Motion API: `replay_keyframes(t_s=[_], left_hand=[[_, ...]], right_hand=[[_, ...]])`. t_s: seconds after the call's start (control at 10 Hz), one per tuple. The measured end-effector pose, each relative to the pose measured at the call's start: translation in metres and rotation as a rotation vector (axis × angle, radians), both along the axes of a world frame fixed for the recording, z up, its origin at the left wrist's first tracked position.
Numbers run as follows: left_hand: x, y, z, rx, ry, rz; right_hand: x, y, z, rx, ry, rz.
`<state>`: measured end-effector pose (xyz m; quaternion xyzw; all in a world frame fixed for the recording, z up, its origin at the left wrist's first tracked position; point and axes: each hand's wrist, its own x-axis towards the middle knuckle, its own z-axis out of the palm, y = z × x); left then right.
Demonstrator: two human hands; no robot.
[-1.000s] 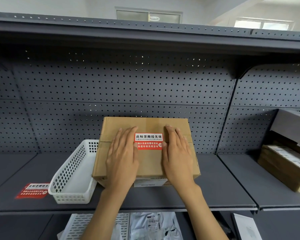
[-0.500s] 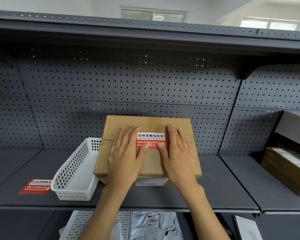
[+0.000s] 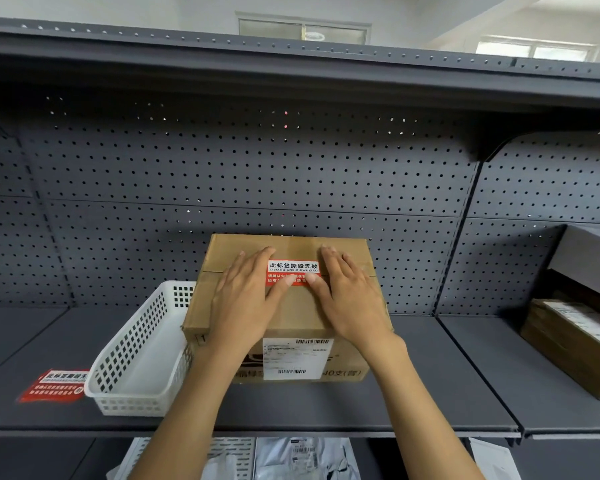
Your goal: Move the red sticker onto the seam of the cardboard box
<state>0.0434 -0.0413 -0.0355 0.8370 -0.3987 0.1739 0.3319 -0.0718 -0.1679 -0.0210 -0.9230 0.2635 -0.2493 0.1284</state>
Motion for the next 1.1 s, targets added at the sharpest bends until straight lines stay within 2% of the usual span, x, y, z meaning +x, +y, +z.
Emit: replay_keyframes(t_s=[0.1, 0.2, 0.4, 0.6, 0.9, 1.0, 1.1], left_hand=[[0.009, -0.004, 0.008, 0.049, 0.056, -0.036], [0.014, -0.002, 0.017, -0.002, 0.063, -0.026], [0.008, 0.009, 0.007, 0.006, 0.008, -0.044], [-0.001, 0.035, 0.010, -0.071, 0.123, -0.078], [-0.011, 0.074, 0.008, -0.070, 0.231, -0.127], [-0.013, 0.088, 0.007, -0.107, 0.278, -0.161], [-0.015, 0.102, 0.009, -0.168, 0.310, -0.195]], right_hand=[[0.004, -0.008, 0.005, 0.068, -0.051, 0.014], [0.000, -0.013, 0.009, 0.075, -0.079, -0.021], [-0.006, -0.010, 0.003, 0.014, -0.032, 0.005], [-0.009, 0.009, 0.007, 0.007, -0.058, 0.017], [-0.021, 0.054, 0.014, 0.080, -0.145, 0.142], [-0.028, 0.071, 0.025, 0.105, -0.185, 0.170], [-0.048, 0.096, 0.049, 0.135, -0.412, 0.241]])
